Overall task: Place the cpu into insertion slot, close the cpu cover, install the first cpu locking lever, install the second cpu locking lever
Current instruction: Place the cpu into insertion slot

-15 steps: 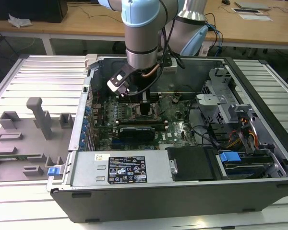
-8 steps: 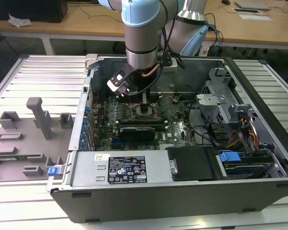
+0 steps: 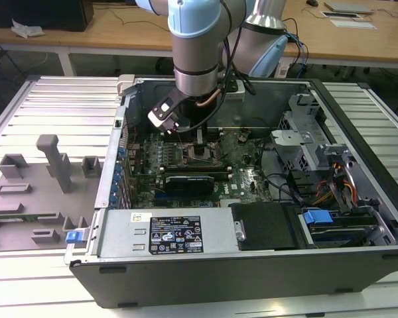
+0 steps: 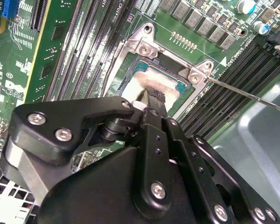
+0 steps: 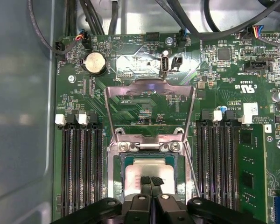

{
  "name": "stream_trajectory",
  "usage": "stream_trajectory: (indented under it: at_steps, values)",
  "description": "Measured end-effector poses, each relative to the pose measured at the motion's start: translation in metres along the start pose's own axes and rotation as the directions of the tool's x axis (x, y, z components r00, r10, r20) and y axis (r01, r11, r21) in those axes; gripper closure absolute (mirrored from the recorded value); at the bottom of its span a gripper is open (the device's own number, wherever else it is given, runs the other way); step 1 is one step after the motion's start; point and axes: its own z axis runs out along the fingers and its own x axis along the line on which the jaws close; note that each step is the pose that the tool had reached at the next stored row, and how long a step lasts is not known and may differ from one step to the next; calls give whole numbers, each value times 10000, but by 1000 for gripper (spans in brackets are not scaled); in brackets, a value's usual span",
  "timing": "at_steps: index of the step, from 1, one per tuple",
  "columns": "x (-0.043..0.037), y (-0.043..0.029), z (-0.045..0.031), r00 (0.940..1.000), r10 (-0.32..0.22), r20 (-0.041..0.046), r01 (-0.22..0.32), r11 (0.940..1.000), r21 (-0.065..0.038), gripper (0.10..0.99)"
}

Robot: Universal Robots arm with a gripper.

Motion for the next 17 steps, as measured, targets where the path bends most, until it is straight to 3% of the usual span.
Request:
stream_trajectory:
  at_steps: [9,12,17]
  values:
    - [2,1,-2,10000,1,-10,-1,10000,-6,980]
    - [4,7,-71,10000,0,-2,0,10000,-2,980]
    - [13,29,-293,10000,-2,0,2,10000,-16,980]
